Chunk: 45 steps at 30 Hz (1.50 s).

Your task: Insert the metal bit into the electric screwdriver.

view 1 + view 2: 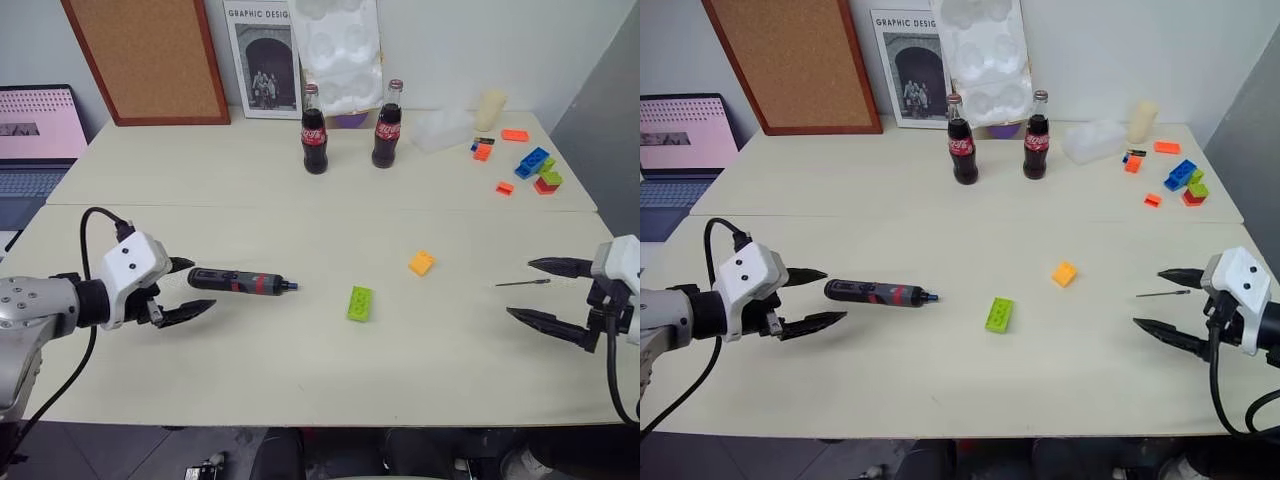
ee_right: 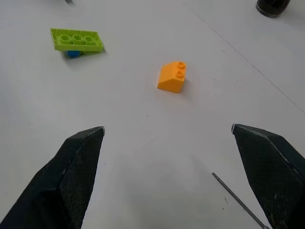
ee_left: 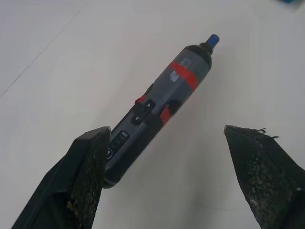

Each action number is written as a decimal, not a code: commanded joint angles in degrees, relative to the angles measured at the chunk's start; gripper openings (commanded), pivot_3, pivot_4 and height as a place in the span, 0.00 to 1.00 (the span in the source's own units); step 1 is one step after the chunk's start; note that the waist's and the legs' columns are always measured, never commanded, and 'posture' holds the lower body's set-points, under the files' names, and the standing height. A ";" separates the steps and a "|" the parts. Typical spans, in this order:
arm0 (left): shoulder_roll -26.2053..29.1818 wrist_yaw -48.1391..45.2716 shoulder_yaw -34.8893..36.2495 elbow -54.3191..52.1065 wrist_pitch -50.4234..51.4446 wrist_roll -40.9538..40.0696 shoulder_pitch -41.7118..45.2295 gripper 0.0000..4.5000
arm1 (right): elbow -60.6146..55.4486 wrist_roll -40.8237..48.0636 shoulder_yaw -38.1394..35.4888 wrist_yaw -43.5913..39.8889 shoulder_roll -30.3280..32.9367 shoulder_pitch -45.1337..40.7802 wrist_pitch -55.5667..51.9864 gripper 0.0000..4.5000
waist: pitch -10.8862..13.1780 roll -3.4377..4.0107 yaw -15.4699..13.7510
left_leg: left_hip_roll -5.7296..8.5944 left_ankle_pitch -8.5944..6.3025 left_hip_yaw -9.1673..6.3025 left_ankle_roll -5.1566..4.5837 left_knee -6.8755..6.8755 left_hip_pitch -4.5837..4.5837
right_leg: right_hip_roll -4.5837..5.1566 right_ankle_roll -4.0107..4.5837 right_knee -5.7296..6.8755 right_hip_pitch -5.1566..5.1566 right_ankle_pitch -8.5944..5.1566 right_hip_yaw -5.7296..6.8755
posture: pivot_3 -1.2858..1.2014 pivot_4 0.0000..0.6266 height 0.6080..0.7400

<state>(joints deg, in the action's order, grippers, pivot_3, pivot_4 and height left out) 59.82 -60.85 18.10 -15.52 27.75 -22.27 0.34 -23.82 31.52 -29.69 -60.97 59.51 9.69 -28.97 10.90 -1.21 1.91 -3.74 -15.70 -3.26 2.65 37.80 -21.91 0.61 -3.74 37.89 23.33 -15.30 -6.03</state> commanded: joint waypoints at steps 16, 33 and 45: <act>0.70 -1.29 -0.14 -0.97 4.03 -4.80 5.51 0.92 | -1.88 0.67 -0.90 1.73 -1.13 -1.95 -0.15 1.00 | 0.00 0.00 0.00 | 0.00 0.00 0.00 0.00 0.00 0.00 | 0.00 0.00 0.01 0.00 0.00 0.00 | 0.52 0.24 1.00; -10.03 -0.47 -20.02 -10.82 3.13 -4.87 17.04 1.00 | 3.94 -10.75 30.11 21.35 -16.65 -25.34 -7.40 1.00 | 0.01 0.02 0.09 | 0.01 0.01 -0.05 0.00 0.04 -0.02 | -0.05 -0.17 0.08 0.01 0.26 0.00 | 0.52 0.24 1.00; -14.12 -0.40 -24.72 -9.70 1.37 -3.14 19.90 1.00 | 20.64 -18.39 35.53 24.50 -26.30 -32.48 -3.31 1.00 | 0.01 0.03 0.12 | 0.01 0.01 -0.06 -0.01 0.04 -0.03 | -0.07 -0.07 0.11 0.03 0.34 -0.01 | 0.52 0.24 1.00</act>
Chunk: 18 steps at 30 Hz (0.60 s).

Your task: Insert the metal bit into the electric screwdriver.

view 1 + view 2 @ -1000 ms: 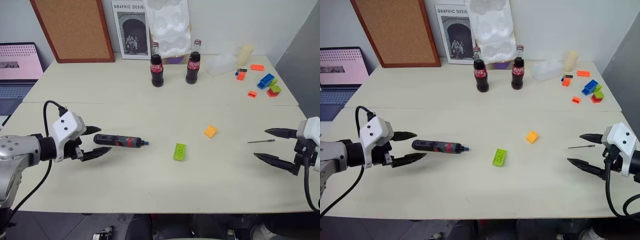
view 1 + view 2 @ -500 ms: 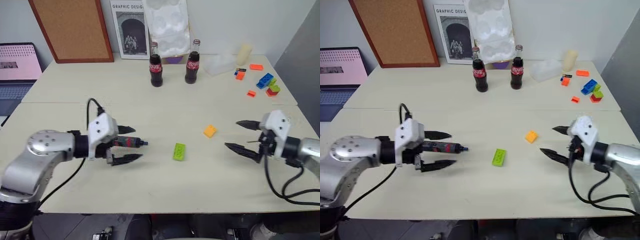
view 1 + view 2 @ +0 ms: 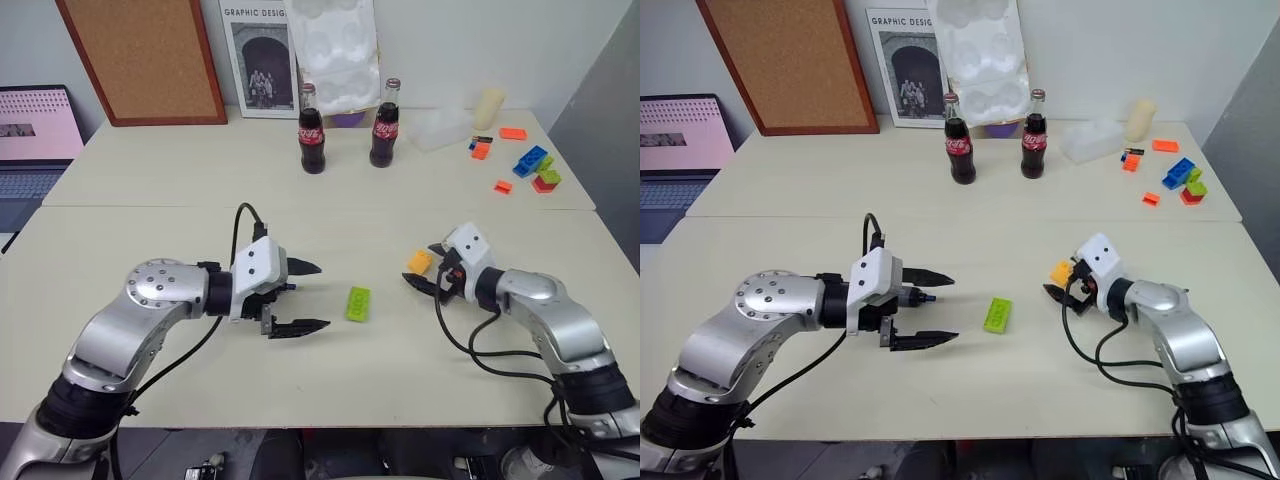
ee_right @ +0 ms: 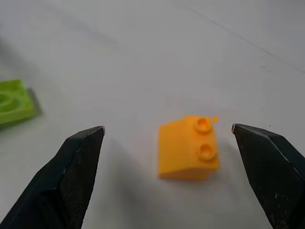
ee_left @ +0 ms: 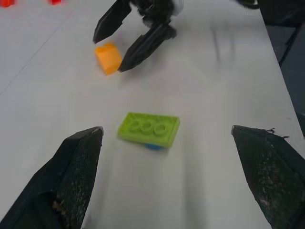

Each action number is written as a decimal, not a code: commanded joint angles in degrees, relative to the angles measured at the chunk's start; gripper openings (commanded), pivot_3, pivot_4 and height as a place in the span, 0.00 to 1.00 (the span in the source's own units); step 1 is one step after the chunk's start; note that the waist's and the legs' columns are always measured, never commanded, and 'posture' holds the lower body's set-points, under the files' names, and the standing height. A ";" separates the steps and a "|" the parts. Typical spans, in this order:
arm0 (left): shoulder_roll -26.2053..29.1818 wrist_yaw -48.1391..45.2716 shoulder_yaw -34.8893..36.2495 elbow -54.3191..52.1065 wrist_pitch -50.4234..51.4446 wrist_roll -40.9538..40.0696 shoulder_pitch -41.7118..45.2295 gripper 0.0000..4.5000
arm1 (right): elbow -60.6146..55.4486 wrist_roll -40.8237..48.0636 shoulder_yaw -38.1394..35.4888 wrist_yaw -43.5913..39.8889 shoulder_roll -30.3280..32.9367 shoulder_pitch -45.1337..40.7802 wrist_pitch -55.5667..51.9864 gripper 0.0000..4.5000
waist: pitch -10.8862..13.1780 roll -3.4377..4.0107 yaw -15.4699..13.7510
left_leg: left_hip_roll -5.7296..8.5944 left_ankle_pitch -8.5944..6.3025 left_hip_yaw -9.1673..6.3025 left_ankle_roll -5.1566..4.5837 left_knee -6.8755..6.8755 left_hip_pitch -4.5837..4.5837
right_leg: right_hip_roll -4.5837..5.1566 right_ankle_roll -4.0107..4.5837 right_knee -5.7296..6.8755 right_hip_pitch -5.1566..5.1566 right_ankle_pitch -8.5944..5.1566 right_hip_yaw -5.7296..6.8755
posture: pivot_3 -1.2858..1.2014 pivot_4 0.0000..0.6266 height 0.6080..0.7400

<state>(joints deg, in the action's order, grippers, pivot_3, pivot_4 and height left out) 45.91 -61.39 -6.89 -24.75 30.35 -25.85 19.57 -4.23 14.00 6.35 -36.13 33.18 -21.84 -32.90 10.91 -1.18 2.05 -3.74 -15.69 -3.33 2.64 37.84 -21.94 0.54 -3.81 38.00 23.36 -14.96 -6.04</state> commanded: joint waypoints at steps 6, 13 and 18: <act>-1.39 -0.32 -0.82 0.32 -2.20 0.99 1.10 1.00 | 1.82 0.15 -1.57 -0.96 -1.11 -0.47 -0.84 0.83 | 0.00 0.01 -0.03 | 0.00 0.00 -0.02 -0.01 -0.02 -0.02 | 0.00 0.00 -0.02 0.01 -0.01 0.01 | 0.52 0.24 1.00; -3.54 -0.63 -2.37 1.87 -3.84 1.88 1.13 1.00 | -1.21 0.41 -3.27 0.94 -2.39 1.63 -1.08 0.44 | 0.00 0.01 -0.02 | 0.00 0.00 -0.02 -0.01 -0.01 -0.01 | -0.01 -0.01 0.00 0.00 -0.01 0.01 | 0.52 0.24 1.00; -6.47 -2.06 -4.54 2.72 -5.01 1.46 2.10 1.00 | -12.79 2.10 -11.53 4.33 0.17 8.95 -4.49 0.32 | 0.01 0.03 -0.36 | 0.02 0.00 -0.06 0.00 -0.01 -0.07 | 0.01 -0.05 -0.01 0.01 -0.03 0.03 | 0.52 0.24 1.00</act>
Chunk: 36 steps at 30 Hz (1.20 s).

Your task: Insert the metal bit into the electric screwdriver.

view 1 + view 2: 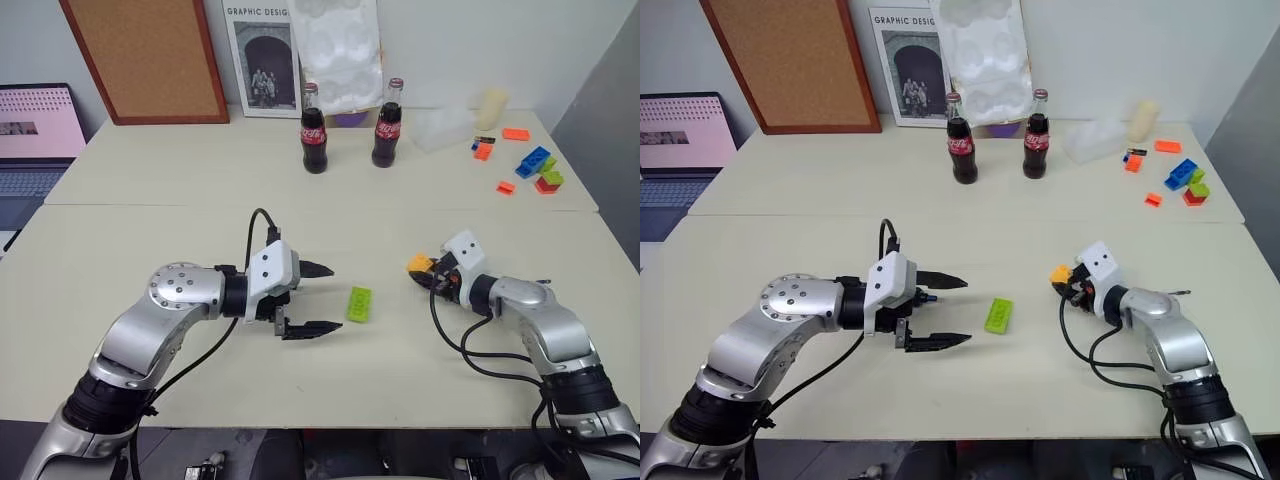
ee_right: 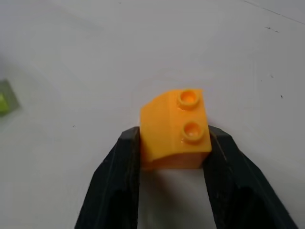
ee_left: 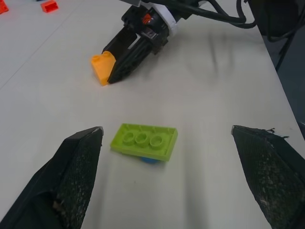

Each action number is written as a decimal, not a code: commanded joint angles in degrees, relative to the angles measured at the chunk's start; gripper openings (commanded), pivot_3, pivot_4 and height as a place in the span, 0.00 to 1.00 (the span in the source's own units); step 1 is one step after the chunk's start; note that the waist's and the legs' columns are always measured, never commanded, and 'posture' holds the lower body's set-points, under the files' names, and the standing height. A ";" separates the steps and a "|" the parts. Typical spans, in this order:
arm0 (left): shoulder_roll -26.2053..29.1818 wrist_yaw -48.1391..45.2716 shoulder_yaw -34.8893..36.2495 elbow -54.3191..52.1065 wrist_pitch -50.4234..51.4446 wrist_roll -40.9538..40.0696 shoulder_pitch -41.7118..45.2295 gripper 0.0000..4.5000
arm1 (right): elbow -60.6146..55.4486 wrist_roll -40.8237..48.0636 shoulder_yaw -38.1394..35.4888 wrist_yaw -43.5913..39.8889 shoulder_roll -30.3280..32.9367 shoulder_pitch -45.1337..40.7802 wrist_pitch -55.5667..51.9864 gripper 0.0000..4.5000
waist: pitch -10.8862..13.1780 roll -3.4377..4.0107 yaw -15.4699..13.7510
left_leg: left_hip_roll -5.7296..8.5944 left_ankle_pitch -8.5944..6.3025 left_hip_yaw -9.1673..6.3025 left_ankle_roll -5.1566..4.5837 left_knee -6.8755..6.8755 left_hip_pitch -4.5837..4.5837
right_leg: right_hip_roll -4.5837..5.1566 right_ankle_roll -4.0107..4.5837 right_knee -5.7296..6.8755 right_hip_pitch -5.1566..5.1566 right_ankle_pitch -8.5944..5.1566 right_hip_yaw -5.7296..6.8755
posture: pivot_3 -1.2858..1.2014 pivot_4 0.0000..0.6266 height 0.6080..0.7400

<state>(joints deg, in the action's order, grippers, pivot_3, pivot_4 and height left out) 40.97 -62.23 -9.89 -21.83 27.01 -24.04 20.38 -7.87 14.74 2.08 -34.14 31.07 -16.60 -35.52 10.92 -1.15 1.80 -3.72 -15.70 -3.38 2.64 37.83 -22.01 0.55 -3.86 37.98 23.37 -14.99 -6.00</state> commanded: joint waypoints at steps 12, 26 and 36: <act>-18.00 1.91 -12.82 8.04 -6.54 6.25 12.16 1.00 | -21.95 2.21 -33.70 19.27 -6.68 22.23 -9.73 0.32 | -0.11 0.15 0.29 | 0.08 0.01 -0.05 0.00 0.13 0.03 | 0.03 -0.09 -0.01 -0.14 -0.02 -0.01 | 0.52 0.24 1.00; -25.64 2.57 -17.43 13.83 -10.16 11.94 18.62 1.00 | -12.62 6.38 -38.48 25.23 -9.90 16.56 -10.55 0.57 | -0.22 0.36 1.47 | 0.09 0.03 -0.03 -0.06 0.03 0.13 | -0.06 -0.20 -0.01 -0.12 0.03 -0.17 | 0.52 0.24 1.00; -17.26 1.53 -8.51 10.69 -6.54 8.49 16.36 1.00 | -30.53 10.74 -39.31 20.12 -2.22 22.28 -12.92 1.00 | -0.16 0.47 1.59 | 0.08 0.02 -0.03 -0.06 0.00 0.13 | -0.05 -0.32 0.01 -0.10 -0.07 -0.16 | 0.52 0.24 1.00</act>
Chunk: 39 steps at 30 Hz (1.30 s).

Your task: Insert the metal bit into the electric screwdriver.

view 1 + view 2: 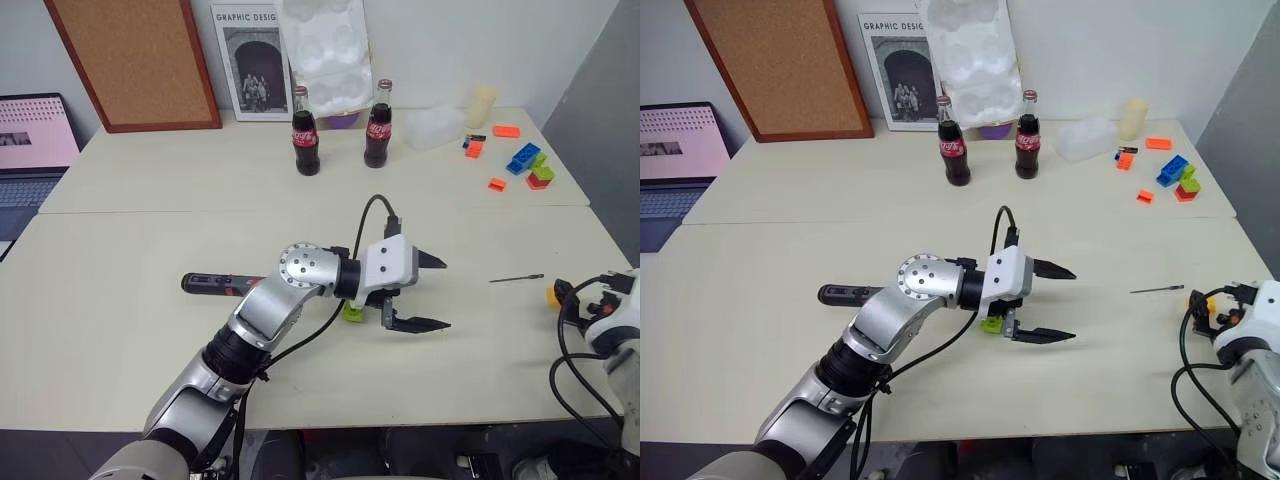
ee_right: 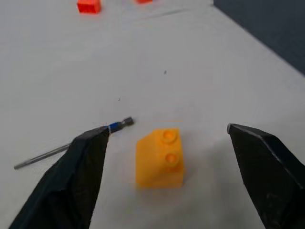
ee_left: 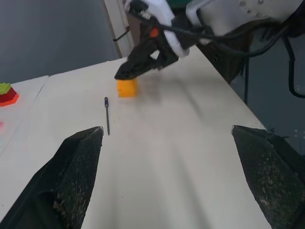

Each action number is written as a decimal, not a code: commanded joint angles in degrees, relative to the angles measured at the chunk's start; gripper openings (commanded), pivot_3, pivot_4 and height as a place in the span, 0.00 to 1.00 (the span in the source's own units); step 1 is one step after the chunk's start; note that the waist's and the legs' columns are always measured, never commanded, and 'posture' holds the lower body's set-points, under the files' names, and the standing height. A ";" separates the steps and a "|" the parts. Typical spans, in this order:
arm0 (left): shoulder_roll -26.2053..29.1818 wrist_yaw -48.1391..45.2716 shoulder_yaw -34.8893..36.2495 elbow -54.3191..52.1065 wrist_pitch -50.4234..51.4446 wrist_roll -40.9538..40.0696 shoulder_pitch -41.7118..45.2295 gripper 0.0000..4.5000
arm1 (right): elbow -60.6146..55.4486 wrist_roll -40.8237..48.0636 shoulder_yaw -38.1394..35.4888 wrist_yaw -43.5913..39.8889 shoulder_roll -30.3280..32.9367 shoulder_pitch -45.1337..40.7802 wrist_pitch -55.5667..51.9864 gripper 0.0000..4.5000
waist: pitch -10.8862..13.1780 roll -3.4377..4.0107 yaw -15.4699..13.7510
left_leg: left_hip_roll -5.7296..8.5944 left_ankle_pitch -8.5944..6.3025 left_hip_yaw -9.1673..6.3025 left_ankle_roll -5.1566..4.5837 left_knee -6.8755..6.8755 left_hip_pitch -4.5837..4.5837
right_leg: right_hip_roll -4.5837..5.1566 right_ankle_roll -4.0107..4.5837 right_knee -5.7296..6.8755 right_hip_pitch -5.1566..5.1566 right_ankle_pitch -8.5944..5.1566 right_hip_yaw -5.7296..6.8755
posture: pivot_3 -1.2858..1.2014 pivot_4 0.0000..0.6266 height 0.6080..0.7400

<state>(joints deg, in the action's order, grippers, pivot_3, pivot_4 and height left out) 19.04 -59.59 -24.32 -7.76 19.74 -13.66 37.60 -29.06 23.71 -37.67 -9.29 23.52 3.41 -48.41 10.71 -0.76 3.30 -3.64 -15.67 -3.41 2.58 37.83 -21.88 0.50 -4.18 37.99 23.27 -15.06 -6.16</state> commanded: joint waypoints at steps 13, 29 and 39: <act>33.12 -14.06 19.98 -8.77 2.70 -6.50 -12.99 1.00 | -19.27 10.29 35.99 -23.19 21.47 -6.40 -4.27 1.00 | 0.20 -0.12 0.15 | -0.06 -0.01 0.00 0.02 -0.03 -0.12 | 0.05 0.20 -0.16 0.05 -0.13 0.09 | 0.52 0.24 1.00; 35.54 -13.22 19.14 -15.02 2.18 -5.69 -19.59 1.00 | 10.47 -28.80 68.82 -32.77 15.85 -23.58 40.30 1.00 | 0.32 -0.30 -0.28 | -0.12 -0.02 -0.03 0.03 -0.03 -0.49 | 0.03 0.25 -0.07 0.44 -0.01 0.23 | 0.52 0.24 1.00; 34.67 -13.08 18.50 -14.80 1.62 -5.17 -19.12 1.00 | 16.40 -37.82 67.64 -30.17 11.84 -23.66 47.77 0.59 | 0.32 -0.30 -0.25 | -0.11 0.00 -0.05 0.04 0.05 -0.52 | 0.01 0.33 0.08 0.51 0.03 0.24 | 0.52 0.24 1.00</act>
<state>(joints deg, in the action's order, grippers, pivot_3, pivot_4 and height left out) 54.06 -73.04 -5.86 -21.85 21.99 -18.14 17.68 -12.95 -12.24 31.86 -40.60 35.26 -20.06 -1.89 11.03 -1.06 3.05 -3.75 -15.68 -3.46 2.62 37.89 -22.40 0.52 -3.85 38.08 23.76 -15.02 -5.93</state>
